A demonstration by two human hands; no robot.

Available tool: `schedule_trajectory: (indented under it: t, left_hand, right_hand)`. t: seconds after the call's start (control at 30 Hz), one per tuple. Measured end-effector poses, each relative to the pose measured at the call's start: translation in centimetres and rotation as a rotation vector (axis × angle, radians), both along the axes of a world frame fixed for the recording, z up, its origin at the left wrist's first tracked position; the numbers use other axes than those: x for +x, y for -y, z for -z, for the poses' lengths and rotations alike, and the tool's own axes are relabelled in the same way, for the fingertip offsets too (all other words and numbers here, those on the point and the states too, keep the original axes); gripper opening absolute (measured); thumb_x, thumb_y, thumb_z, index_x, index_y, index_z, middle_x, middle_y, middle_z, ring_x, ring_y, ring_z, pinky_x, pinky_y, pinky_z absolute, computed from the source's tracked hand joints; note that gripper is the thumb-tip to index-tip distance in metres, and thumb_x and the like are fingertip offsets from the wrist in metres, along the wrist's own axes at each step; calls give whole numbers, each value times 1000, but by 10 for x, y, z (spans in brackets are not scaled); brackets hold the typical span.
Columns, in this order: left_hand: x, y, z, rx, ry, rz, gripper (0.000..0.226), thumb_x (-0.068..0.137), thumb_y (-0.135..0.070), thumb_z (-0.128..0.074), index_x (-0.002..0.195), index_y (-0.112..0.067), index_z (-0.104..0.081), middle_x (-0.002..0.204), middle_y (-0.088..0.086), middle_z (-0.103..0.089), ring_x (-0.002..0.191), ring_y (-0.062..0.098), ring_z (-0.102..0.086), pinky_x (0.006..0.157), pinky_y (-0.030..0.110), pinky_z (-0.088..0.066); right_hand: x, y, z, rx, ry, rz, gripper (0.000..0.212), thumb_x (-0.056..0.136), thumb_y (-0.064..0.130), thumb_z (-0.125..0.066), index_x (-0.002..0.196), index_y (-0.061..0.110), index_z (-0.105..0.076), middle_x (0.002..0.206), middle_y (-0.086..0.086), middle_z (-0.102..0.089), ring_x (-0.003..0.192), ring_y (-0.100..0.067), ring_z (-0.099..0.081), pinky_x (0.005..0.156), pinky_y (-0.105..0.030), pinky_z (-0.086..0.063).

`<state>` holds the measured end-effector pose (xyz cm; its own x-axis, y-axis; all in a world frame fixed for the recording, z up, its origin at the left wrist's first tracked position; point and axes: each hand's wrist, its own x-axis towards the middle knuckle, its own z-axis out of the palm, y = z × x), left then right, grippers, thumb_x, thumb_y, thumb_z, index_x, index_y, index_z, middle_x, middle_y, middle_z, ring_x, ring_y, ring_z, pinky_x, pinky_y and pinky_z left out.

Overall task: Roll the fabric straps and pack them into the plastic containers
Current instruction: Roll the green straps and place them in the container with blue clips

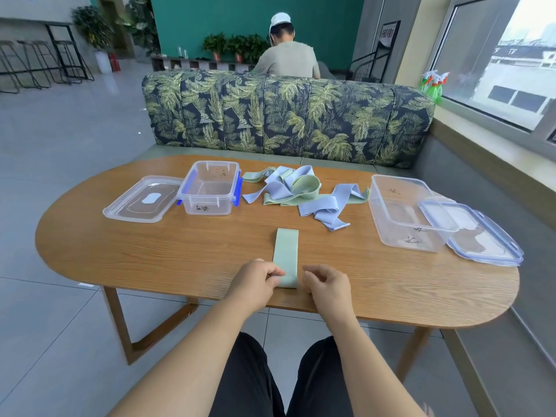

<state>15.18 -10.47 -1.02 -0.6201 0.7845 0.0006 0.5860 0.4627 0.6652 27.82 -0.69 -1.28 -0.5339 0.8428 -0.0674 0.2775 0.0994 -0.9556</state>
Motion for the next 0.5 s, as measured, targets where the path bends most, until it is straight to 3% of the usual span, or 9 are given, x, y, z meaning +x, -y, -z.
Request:
schedule_trajectory:
  t: [0.07, 0.13, 0.3, 0.5]
  left_hand:
    - [-4, -2, -1, -18, -1, 9, 22, 95, -20, -57, 112, -24, -70, 112, -7, -57, 102, 11, -56, 88, 24, -43]
    - [-6, -4, -1, -33, -6, 8, 22, 96, -21, -57, 113, -26, -70, 109, -8, -56, 100, 10, -54, 87, 23, -41]
    - [-2, -5, -3, -85, -67, -20, 24, 97, -27, -53, 118, -29, -64, 116, -9, -52, 99, 13, -56, 84, 28, -45]
    - [10, -3, 4, -15, -58, -168, 25, 92, -20, -59, 116, -28, -61, 116, -7, -54, 97, 13, -59, 85, 35, -51]
  right_hand:
    - [-3, 6, 6, 57, 12, -53, 15, 89, 14, -64, 102, 19, -72, 83, 6, -69, 71, -5, -60, 64, -15, -47]
    - [-8, 8, 11, 135, 113, -77, 16, 89, 21, -67, 104, 22, -73, 95, 6, -68, 83, -5, -61, 71, -17, -48]
    - [-13, 2, 5, 194, 288, -101, 19, 94, 23, -58, 105, 28, -72, 92, 12, -64, 86, -8, -60, 72, -26, -47]
    - [-21, -6, -6, 259, 457, -164, 25, 94, 25, -51, 108, 32, -70, 109, 8, -68, 100, -16, -60, 76, -27, -44]
